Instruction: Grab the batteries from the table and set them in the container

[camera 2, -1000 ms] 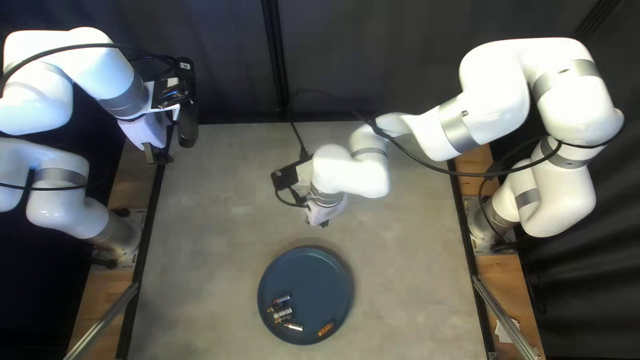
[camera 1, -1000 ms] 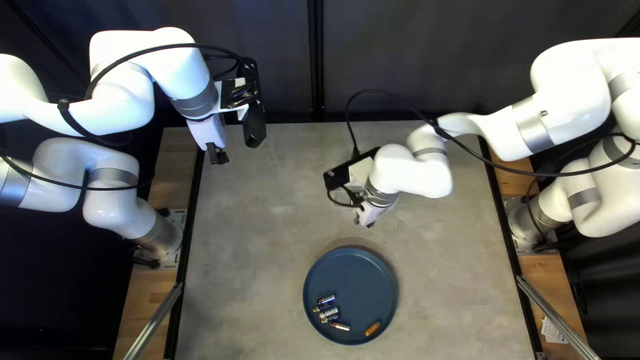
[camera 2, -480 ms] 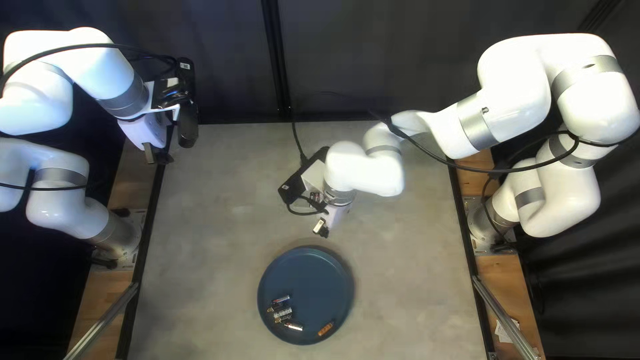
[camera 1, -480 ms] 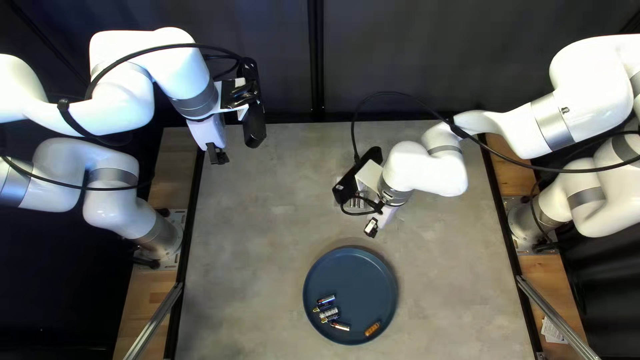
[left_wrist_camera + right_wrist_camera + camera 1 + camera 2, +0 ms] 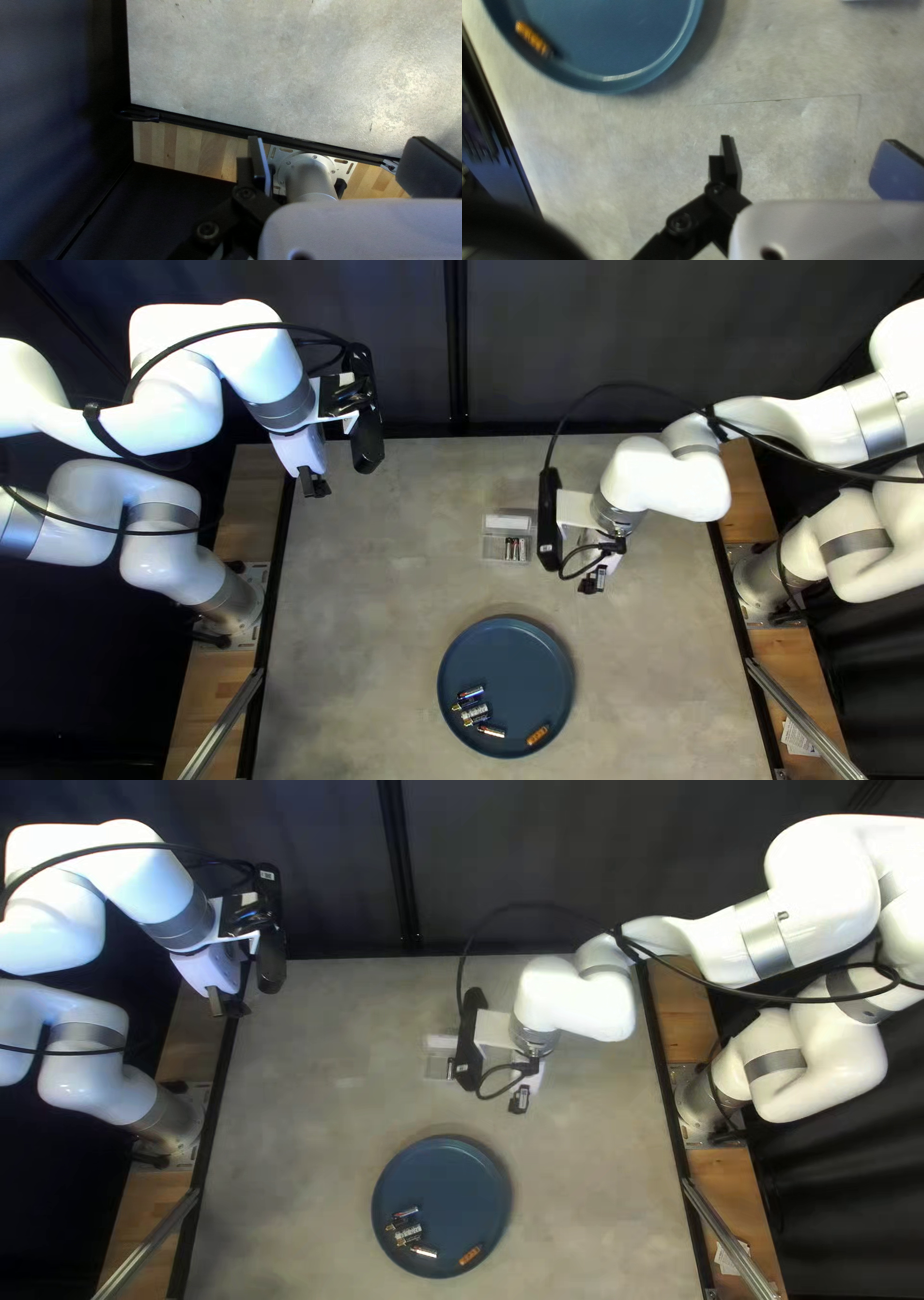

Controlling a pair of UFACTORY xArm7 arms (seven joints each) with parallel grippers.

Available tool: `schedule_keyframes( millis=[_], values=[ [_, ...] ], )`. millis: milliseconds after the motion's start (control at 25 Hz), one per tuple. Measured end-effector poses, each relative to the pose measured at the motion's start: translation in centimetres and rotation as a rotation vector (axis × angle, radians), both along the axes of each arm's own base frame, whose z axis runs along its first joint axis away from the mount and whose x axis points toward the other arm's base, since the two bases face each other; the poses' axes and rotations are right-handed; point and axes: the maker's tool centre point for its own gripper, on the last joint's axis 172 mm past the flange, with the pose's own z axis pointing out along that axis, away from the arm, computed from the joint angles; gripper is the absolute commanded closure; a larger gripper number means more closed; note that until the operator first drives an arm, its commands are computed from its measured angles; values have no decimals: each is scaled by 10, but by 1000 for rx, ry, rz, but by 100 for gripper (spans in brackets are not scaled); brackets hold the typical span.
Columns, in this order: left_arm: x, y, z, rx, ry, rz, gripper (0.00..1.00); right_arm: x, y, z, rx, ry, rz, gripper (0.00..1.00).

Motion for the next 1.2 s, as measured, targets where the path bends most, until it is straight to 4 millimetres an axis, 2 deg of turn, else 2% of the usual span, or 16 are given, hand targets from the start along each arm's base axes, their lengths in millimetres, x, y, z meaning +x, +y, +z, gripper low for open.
schedule_keyframes(
  millis=[320, 560, 760, 800, 920, 960, 1000, 1080, 1120, 1160, 1200],
  values=[
    [0, 0, 0, 0, 0, 0, 0, 37, 38, -37, -46, 15, -267, 0],
    [0, 0, 0, 0, 0, 0, 0, 60, 73, -58, -142, -3, -375, 0],
    [0, 0, 0, 0, 0, 0, 0, 58, 67, -70, -162, 7, -395, 0],
    [0, 0, 0, 0, 0, 0, 0, 57, 64, -72, -161, 9, -395, 3],
    [0, 0, 0, 0, 0, 0, 0, 54, 54, -76, -154, 18, -395, 19],
    [0, 0, 0, 0, 0, 0, 0, 53, 51, -76, -151, 20, -395, 21],
    [0, 0, 0, 0, 0, 0, 0, 53, 50, -77, -147, 22, -394, 33],
    [0, 0, 0, 0, 0, 0, 0, 53, 49, -77, -138, 25, -388, 49],
    [0, 0, 0, 0, 0, 0, 0, 54, 50, -78, -133, 27, -384, 68],
    [0, 0, 0, 0, 0, 0, 0, 54, 50, -80, -128, 29, -380, 74],
    [0, 0, 0, 0, 0, 0, 0, 55, 50, -82, -123, 31, -375, 96]
  ],
)
